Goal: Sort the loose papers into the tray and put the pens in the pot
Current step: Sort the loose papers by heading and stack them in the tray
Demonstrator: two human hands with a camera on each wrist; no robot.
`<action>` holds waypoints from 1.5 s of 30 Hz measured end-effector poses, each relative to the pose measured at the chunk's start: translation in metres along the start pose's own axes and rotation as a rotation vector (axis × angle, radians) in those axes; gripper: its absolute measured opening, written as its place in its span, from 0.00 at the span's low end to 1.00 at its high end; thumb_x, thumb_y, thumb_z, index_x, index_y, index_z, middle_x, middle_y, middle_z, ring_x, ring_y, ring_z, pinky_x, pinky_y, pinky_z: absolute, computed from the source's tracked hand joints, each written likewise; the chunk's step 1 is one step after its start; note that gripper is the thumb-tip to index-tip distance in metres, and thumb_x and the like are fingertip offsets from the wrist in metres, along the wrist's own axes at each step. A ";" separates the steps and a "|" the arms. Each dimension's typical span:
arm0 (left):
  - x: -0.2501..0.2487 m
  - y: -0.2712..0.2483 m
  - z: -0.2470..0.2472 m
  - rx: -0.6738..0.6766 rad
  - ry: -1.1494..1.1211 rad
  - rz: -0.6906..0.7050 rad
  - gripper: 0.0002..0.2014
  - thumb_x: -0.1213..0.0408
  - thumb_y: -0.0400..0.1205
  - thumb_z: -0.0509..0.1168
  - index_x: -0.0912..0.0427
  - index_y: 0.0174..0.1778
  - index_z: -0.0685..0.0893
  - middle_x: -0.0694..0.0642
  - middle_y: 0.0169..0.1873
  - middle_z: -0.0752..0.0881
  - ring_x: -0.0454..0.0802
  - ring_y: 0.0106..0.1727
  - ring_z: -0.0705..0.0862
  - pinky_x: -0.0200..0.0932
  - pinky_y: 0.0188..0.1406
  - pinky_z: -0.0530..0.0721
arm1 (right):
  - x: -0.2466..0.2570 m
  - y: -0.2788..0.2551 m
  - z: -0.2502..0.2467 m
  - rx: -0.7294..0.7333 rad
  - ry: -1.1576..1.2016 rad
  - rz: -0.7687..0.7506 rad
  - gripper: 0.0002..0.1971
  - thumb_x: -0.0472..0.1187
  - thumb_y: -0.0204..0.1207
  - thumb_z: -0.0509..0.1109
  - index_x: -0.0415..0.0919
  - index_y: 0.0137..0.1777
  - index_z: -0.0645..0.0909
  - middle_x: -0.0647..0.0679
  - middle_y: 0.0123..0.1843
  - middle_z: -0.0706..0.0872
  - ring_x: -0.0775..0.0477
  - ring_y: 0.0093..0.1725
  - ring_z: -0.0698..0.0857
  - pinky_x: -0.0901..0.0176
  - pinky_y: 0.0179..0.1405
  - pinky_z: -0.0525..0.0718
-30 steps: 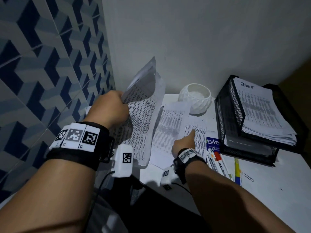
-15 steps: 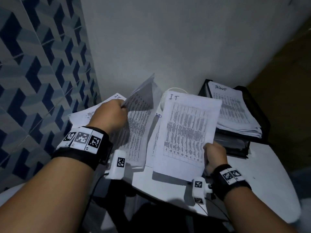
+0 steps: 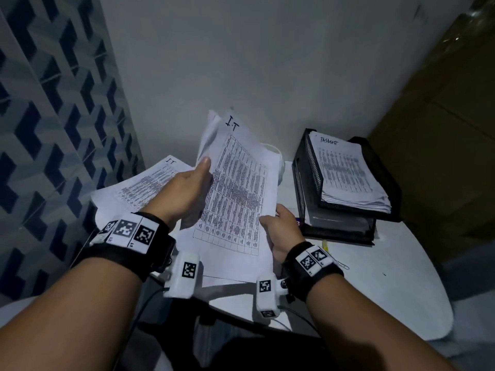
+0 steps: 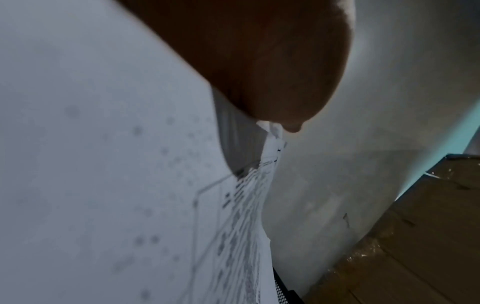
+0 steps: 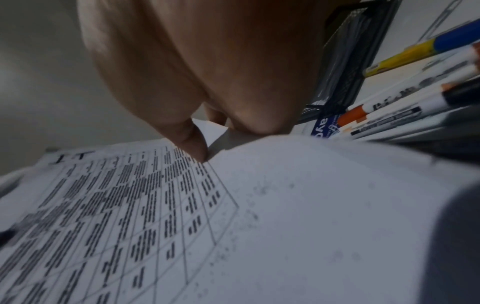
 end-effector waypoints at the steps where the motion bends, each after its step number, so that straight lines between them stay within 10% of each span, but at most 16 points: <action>1: 0.002 0.002 -0.003 -0.018 0.036 -0.016 0.34 0.32 0.86 0.54 0.60 0.32 0.78 0.54 0.19 0.82 0.53 0.22 0.79 0.44 0.29 0.76 | 0.001 0.003 0.004 0.006 -0.014 -0.021 0.17 0.23 0.76 0.64 0.40 0.58 0.86 0.36 0.54 0.93 0.30 0.56 0.91 0.30 0.55 0.90; 5: 0.009 0.010 -0.014 -0.086 0.284 -0.006 0.07 0.57 0.83 0.69 0.55 0.43 0.84 0.56 0.36 0.91 0.59 0.42 0.90 0.53 0.44 0.88 | 0.003 0.013 0.005 -0.004 -0.094 -0.022 0.13 0.25 0.78 0.67 0.41 0.52 0.87 0.41 0.44 0.92 0.43 0.37 0.91 0.52 0.36 0.91; 9: 0.006 0.011 -0.029 -0.164 0.423 0.019 0.07 0.63 0.86 0.66 0.55 0.41 0.82 0.54 0.37 0.88 0.56 0.43 0.86 0.46 0.36 0.75 | -0.007 0.038 -0.032 -0.209 -0.438 0.054 0.10 0.31 0.76 0.71 0.36 0.56 0.87 0.37 0.46 0.90 0.38 0.36 0.89 0.40 0.44 0.92; 14: 0.007 0.013 -0.037 -0.192 0.499 0.018 0.08 0.62 0.86 0.64 0.53 0.40 0.81 0.52 0.37 0.86 0.59 0.44 0.84 0.46 0.40 0.74 | -0.013 0.064 -0.055 -0.190 -0.929 0.142 0.12 0.39 0.76 0.73 0.41 0.58 0.81 0.36 0.51 0.84 0.38 0.46 0.84 0.58 0.45 0.81; 18: 0.010 0.017 -0.038 -0.175 0.507 0.018 0.07 0.62 0.86 0.65 0.52 0.41 0.81 0.51 0.37 0.85 0.59 0.45 0.83 0.46 0.41 0.74 | -0.028 0.087 -0.050 -0.096 -0.963 0.213 0.40 0.41 0.80 0.73 0.38 0.87 0.56 0.45 0.56 0.84 0.39 0.57 0.86 0.49 0.61 0.88; 22: 0.013 0.023 -0.038 -0.158 0.530 0.002 0.12 0.61 0.85 0.65 0.51 0.35 0.77 0.51 0.35 0.84 0.59 0.43 0.84 0.46 0.39 0.73 | -0.033 0.101 -0.047 -0.241 -0.877 0.225 0.35 0.39 0.78 0.74 0.36 0.83 0.63 0.35 0.76 0.76 0.34 0.73 0.78 0.48 0.70 0.78; 32: 0.016 0.022 -0.039 -0.148 0.544 -0.034 0.04 0.61 0.86 0.64 0.52 0.46 0.83 0.53 0.40 0.87 0.60 0.47 0.84 0.47 0.42 0.75 | -0.051 0.118 -0.038 -0.308 -0.782 0.259 0.34 0.39 0.77 0.75 0.34 0.81 0.67 0.34 0.76 0.76 0.33 0.73 0.78 0.46 0.65 0.77; 40: 0.022 0.022 -0.046 -0.167 0.570 -0.059 0.13 0.61 0.86 0.63 0.50 0.35 0.75 0.49 0.37 0.83 0.59 0.45 0.83 0.46 0.40 0.73 | -0.060 0.109 0.011 -0.199 -1.021 0.196 0.55 0.55 0.62 0.87 0.44 0.82 0.56 0.34 0.68 0.83 0.29 0.65 0.85 0.36 0.58 0.88; 45: 0.021 0.024 -0.052 -0.189 0.573 -0.041 0.13 0.62 0.85 0.63 0.51 0.34 0.75 0.52 0.34 0.83 0.59 0.42 0.82 0.46 0.38 0.72 | -0.067 0.110 0.023 -0.176 -0.975 0.241 0.47 0.43 0.74 0.80 0.40 0.85 0.53 0.35 0.72 0.80 0.33 0.65 0.85 0.44 0.61 0.85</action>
Point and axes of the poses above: each hand's wrist, its own y-axis towards the middle knuckle, its own z-axis out of the palm, x = y × z, the point moved 8 cm from there along y, towards the middle knuckle
